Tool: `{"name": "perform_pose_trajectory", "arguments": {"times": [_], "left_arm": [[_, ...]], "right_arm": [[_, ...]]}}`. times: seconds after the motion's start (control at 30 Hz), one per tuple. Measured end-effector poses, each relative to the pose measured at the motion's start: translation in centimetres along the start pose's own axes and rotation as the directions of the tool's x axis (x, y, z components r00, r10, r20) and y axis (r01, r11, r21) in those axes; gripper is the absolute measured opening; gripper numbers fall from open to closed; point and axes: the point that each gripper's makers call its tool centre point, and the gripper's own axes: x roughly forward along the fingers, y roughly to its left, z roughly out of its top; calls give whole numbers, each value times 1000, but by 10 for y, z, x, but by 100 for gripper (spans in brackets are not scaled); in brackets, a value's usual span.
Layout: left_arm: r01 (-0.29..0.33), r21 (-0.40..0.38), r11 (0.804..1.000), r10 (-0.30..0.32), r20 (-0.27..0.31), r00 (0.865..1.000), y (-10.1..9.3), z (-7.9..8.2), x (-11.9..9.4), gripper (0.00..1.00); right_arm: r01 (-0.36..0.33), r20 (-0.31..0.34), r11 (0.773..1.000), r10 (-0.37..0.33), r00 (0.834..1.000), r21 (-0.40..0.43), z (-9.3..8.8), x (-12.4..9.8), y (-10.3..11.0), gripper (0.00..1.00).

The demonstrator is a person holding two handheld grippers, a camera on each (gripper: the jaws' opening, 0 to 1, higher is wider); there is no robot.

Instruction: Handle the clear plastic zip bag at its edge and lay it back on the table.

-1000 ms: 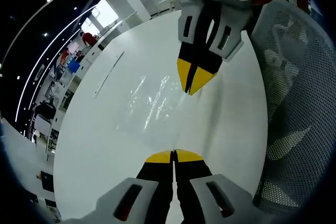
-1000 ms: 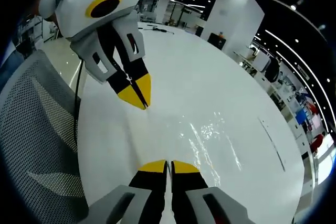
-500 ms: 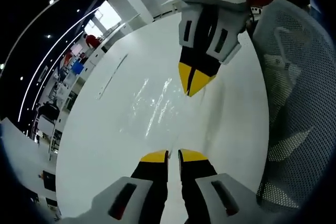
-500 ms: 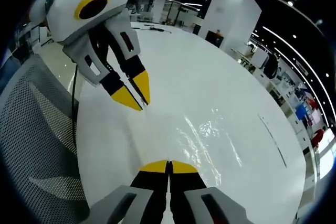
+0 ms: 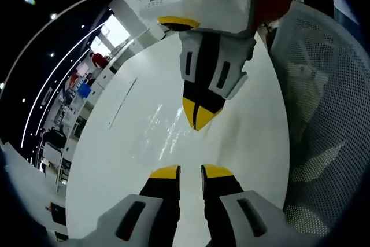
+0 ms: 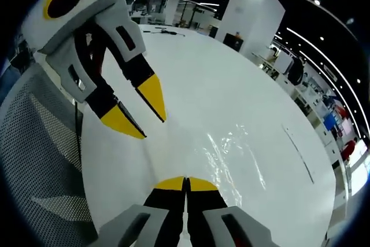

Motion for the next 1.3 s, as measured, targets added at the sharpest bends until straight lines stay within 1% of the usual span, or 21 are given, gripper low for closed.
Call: {"name": "perform_pose_trajectory", "arguments": {"times": [0.07,0.2,0.4,0.47,0.6,0.7,0.87,1.0,1.17,1.3], "left_arm": [[9,3,1000,-9,6,1000,-1,5,3,12],[20,5,1000,-20,14,1000,-3,9,9,11],[47,22,999,-47,1,999,-12,9,17,11],[49,35,998,-48,-6,999,-13,8,20,12],[46,43,998,-46,1,999,-13,11,20,13],[49,72,996,-48,-14,999,-12,8,25,12],[50,68,996,-49,-20,999,-9,10,29,9],[46,71,996,-44,-21,999,-9,10,32,4],[49,72,996,-48,-17,999,-10,11,35,0],[54,75,996,-53,-20,998,-12,12,36,0]], "right_arm": [[2,0,1000,-2,1000,-4,0,0,-1,0],[3,2,1000,-3,1000,4,0,-1,-2,0],[-9,3,1000,9,1000,0,0,-2,-2,0],[-10,2,1000,10,1000,-9,1,-3,0,0],[-16,-3,1000,16,1000,-19,2,-2,1,0],[-18,2,1000,18,1000,-20,4,-1,2,0],[-16,10,1000,16,1000,-16,9,-4,0,0],[-6,18,1000,7,1000,-6,11,-6,-5,0],[8,24,1000,-9,1000,13,11,-7,-11,0],[15,25,1000,-15,1000,17,11,-8,-11,0]]}}
